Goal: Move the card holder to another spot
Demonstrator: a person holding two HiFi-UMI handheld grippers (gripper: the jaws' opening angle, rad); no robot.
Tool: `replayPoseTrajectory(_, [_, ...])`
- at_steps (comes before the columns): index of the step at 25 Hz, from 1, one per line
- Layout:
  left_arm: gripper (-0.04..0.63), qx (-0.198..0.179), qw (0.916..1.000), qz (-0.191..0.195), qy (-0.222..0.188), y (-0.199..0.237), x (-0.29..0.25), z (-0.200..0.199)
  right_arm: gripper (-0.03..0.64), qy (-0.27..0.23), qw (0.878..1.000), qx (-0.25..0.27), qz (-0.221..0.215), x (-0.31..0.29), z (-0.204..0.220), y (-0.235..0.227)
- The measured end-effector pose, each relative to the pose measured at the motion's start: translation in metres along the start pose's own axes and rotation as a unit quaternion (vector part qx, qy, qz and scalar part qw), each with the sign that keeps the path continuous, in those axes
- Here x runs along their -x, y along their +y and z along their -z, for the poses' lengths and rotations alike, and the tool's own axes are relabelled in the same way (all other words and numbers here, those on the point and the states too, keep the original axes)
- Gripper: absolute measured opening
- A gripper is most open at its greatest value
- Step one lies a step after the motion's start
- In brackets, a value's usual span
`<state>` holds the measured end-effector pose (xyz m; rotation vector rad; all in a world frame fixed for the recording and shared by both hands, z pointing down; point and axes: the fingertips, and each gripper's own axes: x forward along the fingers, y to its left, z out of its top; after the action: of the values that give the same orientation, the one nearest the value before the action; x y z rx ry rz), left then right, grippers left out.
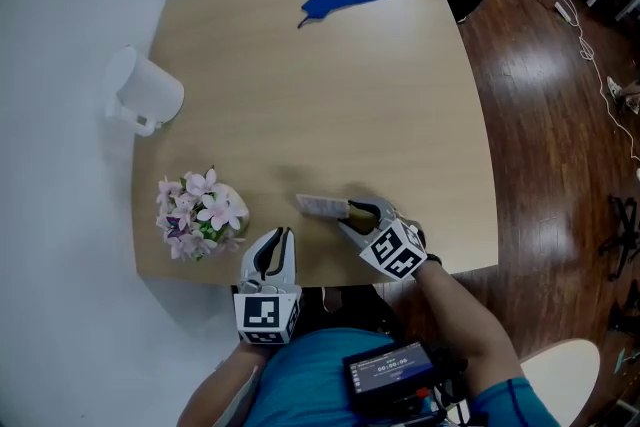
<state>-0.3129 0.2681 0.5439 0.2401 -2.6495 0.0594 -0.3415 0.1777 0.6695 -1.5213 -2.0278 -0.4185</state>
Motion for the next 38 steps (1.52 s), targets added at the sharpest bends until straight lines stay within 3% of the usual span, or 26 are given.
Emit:
replayPoseTrajectory(4, [0.057, -0.001, 1.0000, 0.001, -0.001, 0.001, 0.002, 0.001, 0.160, 0.016, 0.999, 0.028, -0.005, -0.004, 0.001, 0.002])
replayPoseTrajectory(9, [0.052, -0.009, 0.9999, -0.005, -0.005, 0.006, 0.005, -0.006, 0.152, 0.016, 1.000, 0.019, -0.001, -0.003, 0.001, 0.005])
replayPoseTrajectory(15, [0.041, -0.010, 0.9998, 0.002, -0.017, 0.006, 0.010, -0.010, 0.146, -0.005, 0.998, -0.059, 0.020, 0.010, 0.000, 0.012])
replayPoseTrajectory(21, [0.035, -0.010, 0.9994, 0.011, -0.030, 0.006, 0.018, -0.012, 0.144, -0.050, 0.987, -0.136, 0.068, 0.032, -0.011, 0.012])
replayPoseTrajectory(26, [0.029, -0.001, 0.9975, 0.025, -0.066, 0.002, 0.027, -0.036, 0.144, -0.115, 0.973, -0.161, 0.118, 0.078, -0.056, 0.003])
replayPoseTrajectory(31, [0.020, 0.000, 0.9912, 0.040, -0.126, 0.000, 0.046, -0.083, 0.144, -0.173, 0.958, -0.156, 0.167, 0.145, -0.115, 0.000])
replayPoseTrajectory(38, [0.014, -0.013, 0.9794, 0.078, -0.186, -0.009, 0.088, -0.137, 0.144, -0.191, 0.945, -0.141, 0.224, 0.222, -0.161, 0.030])
